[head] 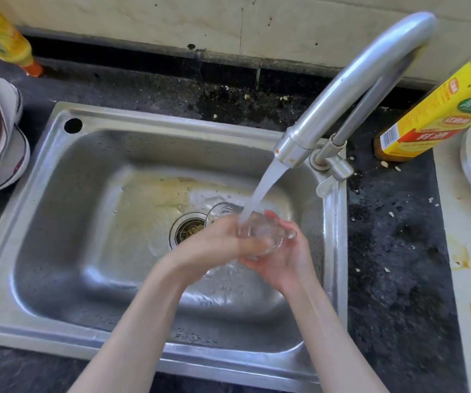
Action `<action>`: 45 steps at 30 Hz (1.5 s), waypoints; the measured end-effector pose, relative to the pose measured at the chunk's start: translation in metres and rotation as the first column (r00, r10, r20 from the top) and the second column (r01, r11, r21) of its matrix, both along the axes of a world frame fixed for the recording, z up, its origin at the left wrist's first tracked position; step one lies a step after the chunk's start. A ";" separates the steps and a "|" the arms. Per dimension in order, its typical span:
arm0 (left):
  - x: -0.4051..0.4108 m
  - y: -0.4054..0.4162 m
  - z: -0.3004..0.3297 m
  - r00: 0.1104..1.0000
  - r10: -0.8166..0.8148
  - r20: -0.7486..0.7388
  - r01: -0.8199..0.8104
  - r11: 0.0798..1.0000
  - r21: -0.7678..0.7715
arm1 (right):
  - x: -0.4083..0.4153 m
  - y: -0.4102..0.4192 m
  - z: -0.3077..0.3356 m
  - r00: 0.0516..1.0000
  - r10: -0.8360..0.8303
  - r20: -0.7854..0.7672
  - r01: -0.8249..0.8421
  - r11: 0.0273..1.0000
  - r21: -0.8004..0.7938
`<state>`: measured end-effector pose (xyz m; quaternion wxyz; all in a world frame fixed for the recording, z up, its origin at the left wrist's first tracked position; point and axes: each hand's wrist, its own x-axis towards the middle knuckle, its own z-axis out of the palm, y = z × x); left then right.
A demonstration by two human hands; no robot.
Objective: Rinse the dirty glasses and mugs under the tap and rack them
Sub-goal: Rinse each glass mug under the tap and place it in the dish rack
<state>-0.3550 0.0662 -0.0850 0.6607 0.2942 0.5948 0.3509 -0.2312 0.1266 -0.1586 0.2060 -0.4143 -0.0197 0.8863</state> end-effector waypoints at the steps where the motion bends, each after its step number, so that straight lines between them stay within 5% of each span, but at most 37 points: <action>1: -0.003 0.001 0.005 0.964 0.100 0.245 -0.091 0.995 -0.045 | 0.002 -0.001 0.001 0.998 -0.023 -0.055 0.025 0.999 0.024; 3: -0.005 0.006 0.012 0.738 0.371 0.563 -0.264 0.927 -0.265 | 0.004 -0.005 0.002 0.987 -0.056 -0.153 0.063 0.997 0.046; 6: -0.005 0.011 0.012 0.494 0.603 0.626 -0.337 0.797 -0.502 | 0.001 -0.011 0.004 0.979 -0.061 -0.196 0.075 0.995 0.064; 7: -0.004 0.012 0.012 0.489 0.619 0.615 -0.343 0.785 -0.516 | 0.001 -0.013 0.006 0.981 -0.050 -0.187 0.064 0.995 0.071; 9: 0.000 0.012 0.013 0.658 0.570 0.492 -0.379 0.815 -0.438 | 0.002 -0.010 0.007 0.993 0.011 -0.119 0.000 0.996 0.094; 12: 0.002 0.005 0.011 0.954 0.298 0.002 -0.295 0.945 -0.137 | 0.003 0.000 0.006 0.966 0.257 0.029 -0.258 0.950 0.175; 14: -0.001 0.003 0.011 0.931 0.038 -0.364 -0.048 0.999 -0.019 | 0.000 0.001 0.005 0.929 0.357 0.100 -0.370 0.909 0.193; 16: -0.001 0.005 0.010 0.856 -0.080 -0.510 0.081 0.996 -0.021 | -0.004 -0.003 0.005 0.933 0.327 0.152 -0.354 0.909 0.220; 18: 0.001 0.007 0.012 0.942 -0.013 -0.335 0.002 0.999 -0.032 | -0.007 -0.007 0.002 0.965 0.214 0.154 -0.250 0.927 0.280; 20: 0.000 0.011 0.014 0.980 0.178 0.093 -0.162 0.975 -0.155 | -0.006 -0.009 -0.001 0.980 0.107 0.167 -0.168 0.899 0.405; 22: -0.002 0.014 0.018 0.807 0.401 0.434 -0.268 0.903 -0.336 | -0.006 -0.010 -0.003 0.988 0.042 0.146 -0.108 0.869 0.483; 24: 0.000 0.012 0.015 0.698 0.499 0.513 -0.333 0.861 -0.385 | -0.006 -0.008 -0.004 0.988 0.007 0.152 -0.081 0.868 0.491; 29: 0.000 0.000 0.005 0.956 0.281 -0.085 -0.289 0.952 -0.103 | 0.001 -0.002 0.007 0.955 0.207 0.211 -0.256 0.936 0.241; 30: -0.002 0.000 0.006 0.948 0.177 -0.265 -0.193 0.980 -0.037 | 0.001 -0.002 0.010 0.953 0.235 0.189 -0.268 0.947 0.177; 33: 0.001 0.003 0.008 0.738 -0.019 -0.675 0.054 0.998 0.032 | -0.006 -0.006 0.011 0.976 0.154 0.155 -0.163 0.985 0.049; 37: 0.010 -0.004 0.005 0.683 0.167 -0.711 -0.002 0.974 0.227 | -0.011 -0.006 0.008 0.991 0.036 0.128 -0.042 0.998 0.045; 41: 0.011 -0.009 -0.009 0.512 0.270 -0.815 0.096 0.925 0.367 | -0.007 -0.003 0.010 0.999 -0.024 0.037 0.020 0.994 0.110; 45: 0.009 -0.009 -0.002 0.684 0.217 -0.696 0.122 0.907 0.403 | -0.001 -0.004 0.015 0.999 0.013 -0.033 -0.009 0.994 0.112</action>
